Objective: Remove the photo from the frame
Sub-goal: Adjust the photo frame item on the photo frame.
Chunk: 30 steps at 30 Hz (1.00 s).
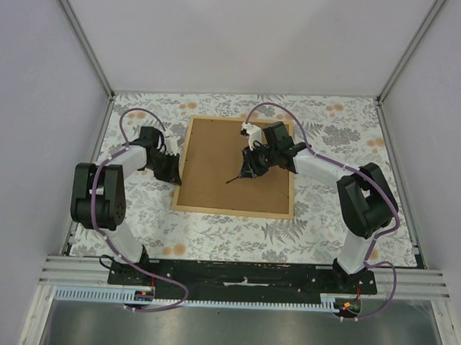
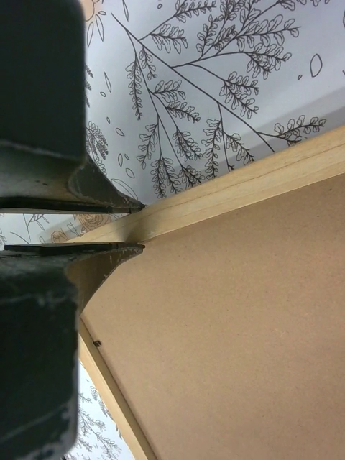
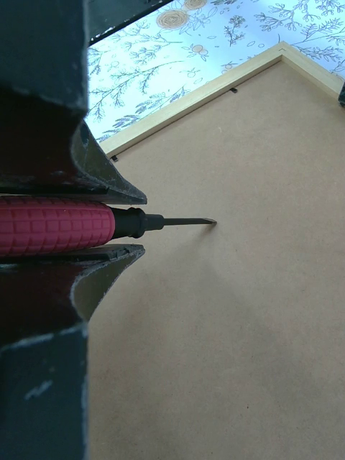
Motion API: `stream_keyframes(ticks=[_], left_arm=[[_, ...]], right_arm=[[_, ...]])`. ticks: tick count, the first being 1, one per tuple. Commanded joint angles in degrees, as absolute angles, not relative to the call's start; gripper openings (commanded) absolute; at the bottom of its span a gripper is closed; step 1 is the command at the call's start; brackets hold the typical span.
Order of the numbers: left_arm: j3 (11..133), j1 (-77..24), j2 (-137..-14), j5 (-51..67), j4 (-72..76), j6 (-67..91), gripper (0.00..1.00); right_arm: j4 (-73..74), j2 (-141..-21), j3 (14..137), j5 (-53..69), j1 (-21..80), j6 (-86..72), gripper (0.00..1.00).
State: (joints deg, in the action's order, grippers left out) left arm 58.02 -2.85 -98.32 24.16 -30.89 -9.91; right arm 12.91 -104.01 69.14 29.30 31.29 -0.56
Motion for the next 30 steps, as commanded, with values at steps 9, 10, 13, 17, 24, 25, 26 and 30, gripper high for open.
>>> stream_keyframes(ticks=[9, 10, 13, 17, 24, 25, 26, 30], left_arm=[[56.69, -3.60, -98.26, 43.14, -31.11, -12.74, 0.02], [56.60, -3.60, -98.00, 44.11, -31.20, -12.92, 0.02], [56.69, -3.60, -97.47, 47.80, -31.90, -13.88, 0.02], [56.78, -3.60, -97.03, 50.44, -32.43, -14.59, 0.02], [59.67, -3.25, -98.43, 44.84, -31.82, -11.70, 0.18], [60.29, -3.25, -98.61, 43.61, -31.56, -11.34, 0.22], [61.25, -3.16, -98.61, 42.20, -31.38, -11.25, 0.24], [65.82, -2.81, -98.70, 38.51, -30.50, -9.94, 0.35]], right_arm=[[16.00, -104.15, 69.43, 27.51, 31.73, 0.70, 0.00], [16.17, -103.89, 69.69, 27.60, 31.82, 0.70, 0.00], [16.44, -102.83, 69.96, 27.95, 31.38, 0.88, 0.00], [16.87, -101.43, 70.49, 28.91, 30.76, 1.14, 0.00], [18.19, -99.40, 73.82, 29.35, 30.32, 2.37, 0.00], [18.19, -99.58, 74.61, 29.62, 30.32, 2.46, 0.00], [18.11, -99.93, 75.92, 29.97, 30.32, 2.46, 0.00], [16.88, -103.87, 81.90, 32.60, 30.41, 0.27, 0.00]])
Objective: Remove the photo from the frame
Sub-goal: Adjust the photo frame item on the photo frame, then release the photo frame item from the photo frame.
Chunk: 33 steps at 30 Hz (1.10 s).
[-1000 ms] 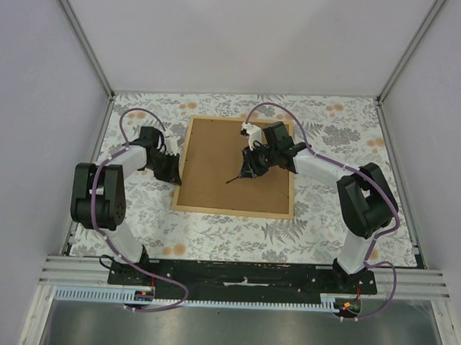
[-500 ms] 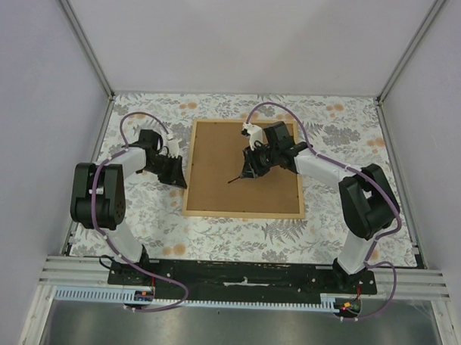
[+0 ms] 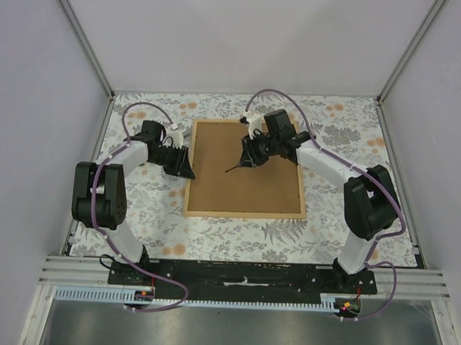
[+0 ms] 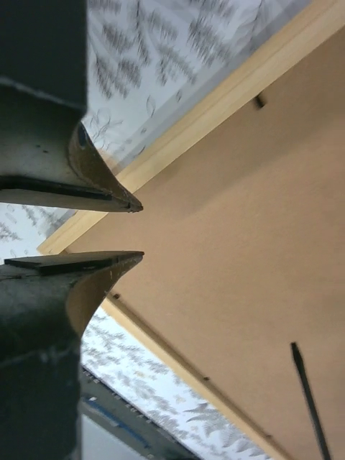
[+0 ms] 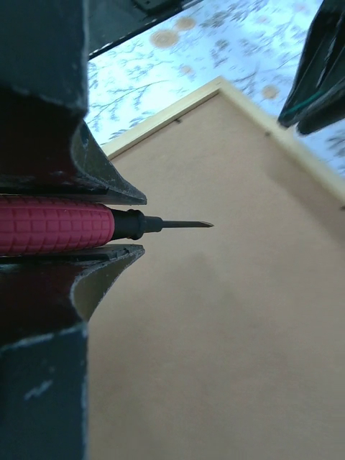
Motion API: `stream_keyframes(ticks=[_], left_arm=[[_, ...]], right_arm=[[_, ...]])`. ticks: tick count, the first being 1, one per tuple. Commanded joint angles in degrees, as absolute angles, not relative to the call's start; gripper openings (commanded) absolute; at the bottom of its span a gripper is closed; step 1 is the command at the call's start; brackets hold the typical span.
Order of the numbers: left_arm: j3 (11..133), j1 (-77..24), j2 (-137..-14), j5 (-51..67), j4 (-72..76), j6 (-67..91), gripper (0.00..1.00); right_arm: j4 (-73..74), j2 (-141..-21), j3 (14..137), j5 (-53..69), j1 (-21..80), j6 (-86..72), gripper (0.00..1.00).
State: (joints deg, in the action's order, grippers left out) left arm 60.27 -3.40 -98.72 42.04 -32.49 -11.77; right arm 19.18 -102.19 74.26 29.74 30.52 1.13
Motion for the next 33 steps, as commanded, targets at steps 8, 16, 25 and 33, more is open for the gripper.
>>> stream_keyframes(ticks=[8, 16, 25, 33], left_arm=[[66.80, -2.20, -101.51, 30.42, -26.20, -7.12, 0.52], [65.21, -1.76, -105.55, 31.11, -23.12, -5.98, 0.81], [64.34, -1.41, -107.93, 33.05, -21.45, -4.75, 0.77], [64.34, -1.14, -108.89, 33.75, -21.27, -4.04, 0.63]], right_arm=[[10.28, -113.54, 89.64, 35.68, 32.08, -5.80, 0.00], [8.53, -122.51, 97.20, 37.44, 33.84, -9.31, 0.00], [10.28, -129.11, 103.35, 35.33, 33.84, -13.54, 0.00], [13.79, -132.36, 107.49, 34.63, 33.93, -13.71, 0.00]])
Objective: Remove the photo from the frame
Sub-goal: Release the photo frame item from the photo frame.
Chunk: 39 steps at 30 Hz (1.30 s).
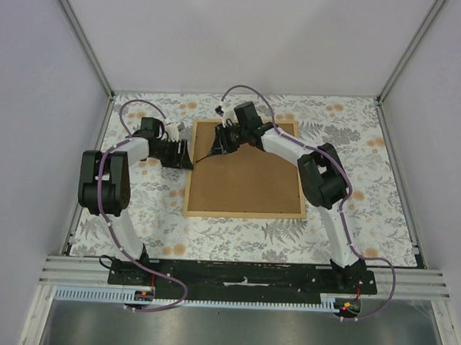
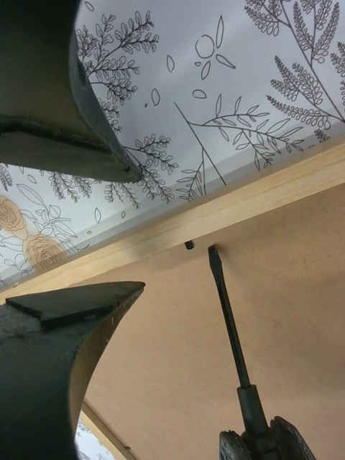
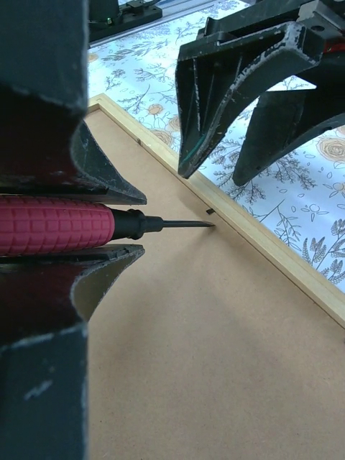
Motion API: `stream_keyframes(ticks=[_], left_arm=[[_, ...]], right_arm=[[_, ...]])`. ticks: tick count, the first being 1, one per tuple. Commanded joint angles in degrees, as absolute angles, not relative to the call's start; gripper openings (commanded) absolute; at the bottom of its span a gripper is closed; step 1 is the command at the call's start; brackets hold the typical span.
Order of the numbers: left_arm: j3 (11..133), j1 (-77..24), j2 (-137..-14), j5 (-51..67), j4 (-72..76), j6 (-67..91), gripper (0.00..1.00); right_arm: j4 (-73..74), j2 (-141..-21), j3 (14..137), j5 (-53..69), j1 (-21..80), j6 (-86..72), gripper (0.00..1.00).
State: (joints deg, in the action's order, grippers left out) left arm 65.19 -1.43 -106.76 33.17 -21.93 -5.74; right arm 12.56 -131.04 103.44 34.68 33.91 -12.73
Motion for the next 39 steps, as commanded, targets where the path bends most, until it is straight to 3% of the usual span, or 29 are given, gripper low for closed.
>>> stream_keyframes(ticks=[1, 13, 39], left_arm=[[64.34, -1.14, -108.98, 33.75, -21.27, -3.96, 0.61], [64.60, -1.05, -110.30, 34.10, -22.32, -3.69, 0.33], [64.69, -1.05, -110.39, 34.81, -22.68, -3.60, 0.19]], right_arm=[[13.97, -132.71, 107.93, 34.72, 33.93, -13.62, 0.00], [16.00, -132.72, 107.32, 36.56, 34.01, -13.80, 0.00], [14.77, -132.63, 103.62, 41.57, 33.66, -17.14, 0.00]])
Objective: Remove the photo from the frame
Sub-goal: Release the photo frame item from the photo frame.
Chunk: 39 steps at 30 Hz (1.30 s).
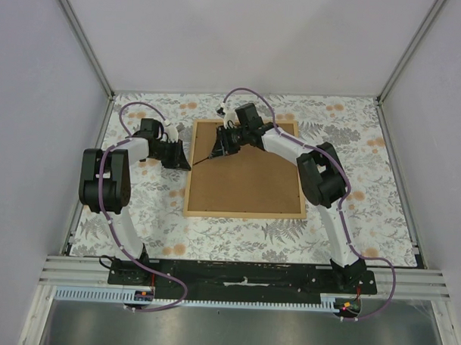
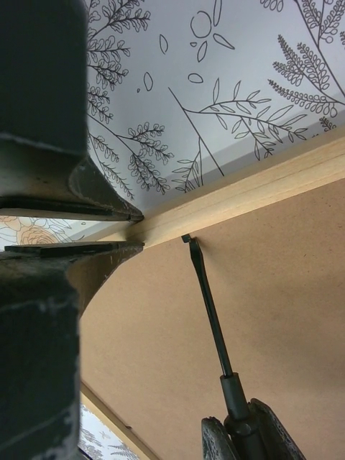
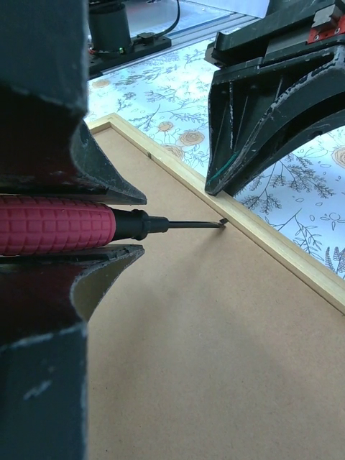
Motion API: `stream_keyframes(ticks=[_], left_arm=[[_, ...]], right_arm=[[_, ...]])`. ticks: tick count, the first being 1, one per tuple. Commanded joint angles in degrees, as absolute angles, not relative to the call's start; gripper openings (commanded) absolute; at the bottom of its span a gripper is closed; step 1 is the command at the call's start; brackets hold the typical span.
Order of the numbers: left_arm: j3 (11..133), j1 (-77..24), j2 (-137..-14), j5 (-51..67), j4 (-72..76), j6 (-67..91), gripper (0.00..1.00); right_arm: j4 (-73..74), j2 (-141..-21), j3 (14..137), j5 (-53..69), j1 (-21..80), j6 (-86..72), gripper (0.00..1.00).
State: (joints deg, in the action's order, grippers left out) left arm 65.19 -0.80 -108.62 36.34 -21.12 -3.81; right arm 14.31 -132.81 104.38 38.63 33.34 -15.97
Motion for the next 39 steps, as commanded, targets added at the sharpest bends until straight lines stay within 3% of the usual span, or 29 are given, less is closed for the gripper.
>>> stream_keyframes(ticks=[1, 30, 39], left_arm=[[64.69, -1.05, -110.39, 34.80, -22.68, -3.52, 0.19], [64.69, -1.14, -111.62, 35.77, -22.68, -3.34, 0.17], [64.51, -1.41, -112.85, 36.74, -23.12, -3.16, 0.15]], right_arm=[[14.50, -132.63, 103.36, 41.83, 33.58, -17.23, 0.00], [12.40, -133.94, 102.74, 37.09, 33.49, -19.86, 0.00], [14.14, -137.54, 108.89, 35.77, 36.91, -18.46, 0.00]])
